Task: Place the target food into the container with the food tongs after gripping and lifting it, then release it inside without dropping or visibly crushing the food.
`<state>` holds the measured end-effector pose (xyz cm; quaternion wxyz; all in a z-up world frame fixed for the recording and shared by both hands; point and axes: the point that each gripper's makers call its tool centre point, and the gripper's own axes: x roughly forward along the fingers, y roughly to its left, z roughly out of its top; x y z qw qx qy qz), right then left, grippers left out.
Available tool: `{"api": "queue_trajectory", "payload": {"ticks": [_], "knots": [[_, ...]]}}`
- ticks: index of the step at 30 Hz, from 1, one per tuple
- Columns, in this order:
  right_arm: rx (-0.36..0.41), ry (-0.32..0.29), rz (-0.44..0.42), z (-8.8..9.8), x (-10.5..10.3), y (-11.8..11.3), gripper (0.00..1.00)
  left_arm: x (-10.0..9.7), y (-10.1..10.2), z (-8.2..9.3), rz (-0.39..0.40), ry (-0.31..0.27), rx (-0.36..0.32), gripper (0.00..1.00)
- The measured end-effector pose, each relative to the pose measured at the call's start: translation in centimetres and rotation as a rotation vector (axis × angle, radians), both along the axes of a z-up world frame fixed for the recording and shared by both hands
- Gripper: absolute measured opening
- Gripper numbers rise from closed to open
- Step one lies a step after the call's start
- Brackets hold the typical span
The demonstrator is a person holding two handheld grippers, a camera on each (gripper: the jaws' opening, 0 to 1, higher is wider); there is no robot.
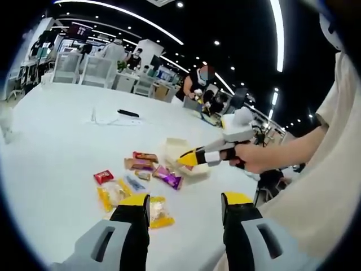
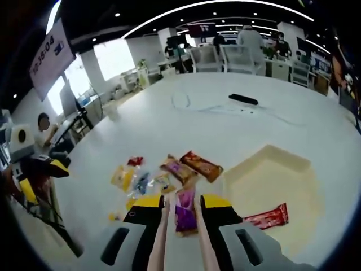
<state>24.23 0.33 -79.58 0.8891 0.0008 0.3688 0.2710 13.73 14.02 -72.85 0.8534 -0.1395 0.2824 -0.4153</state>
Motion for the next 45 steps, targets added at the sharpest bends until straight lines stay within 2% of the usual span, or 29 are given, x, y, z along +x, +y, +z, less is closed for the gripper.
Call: {"api": "queue_trajectory", "payload": {"ticks": [10, 11, 13, 19, 33, 39, 43, 45], "knots": [[-0.009, 0.038, 0.007, -1.5, -0.1, 0.3, 0.25, 0.3, 0.2, -0.6, 0.008, 0.013, 0.017, 0.51], [-0.010, 0.040, 0.008, -1.6, -0.2, 0.3, 0.25, 0.2, 0.5, -1.2, -0.005, 0.004, 0.086, 0.52], [-0.011, 0.044, 0.009, -1.8, -0.2, 0.4, 0.25, 0.1, 0.5, -1.4, -0.035, -0.019, 0.139, 0.52], [-0.022, 0.059, 0.017, -2.6, -0.2, 0.6, 0.25, 0.0, -0.2, -1.4, -0.062, -0.028, 0.168, 0.53], [-0.068, 0.085, 0.026, -4.3, -0.2, 0.4, 0.25, 0.2, 0.1, -1.4, -0.054, -0.012, 0.151, 0.52], [-0.069, 0.084, 0.030, -4.4, -0.1, 0.6, 0.25, 0.0, -0.1, -1.5, -0.064, -0.006, 0.150, 0.52], [-0.087, 0.078, 0.046, -4.6, -0.2, 0.7, 0.25, -0.1, -0.4, -1.5, -0.073, -0.003, 0.147, 0.51], [-0.127, 0.060, 0.089, -4.7, -0.2, 0.7, 0.25, -0.1, -0.6, -1.4, -0.074, -0.001, 0.142, 0.51]]}}
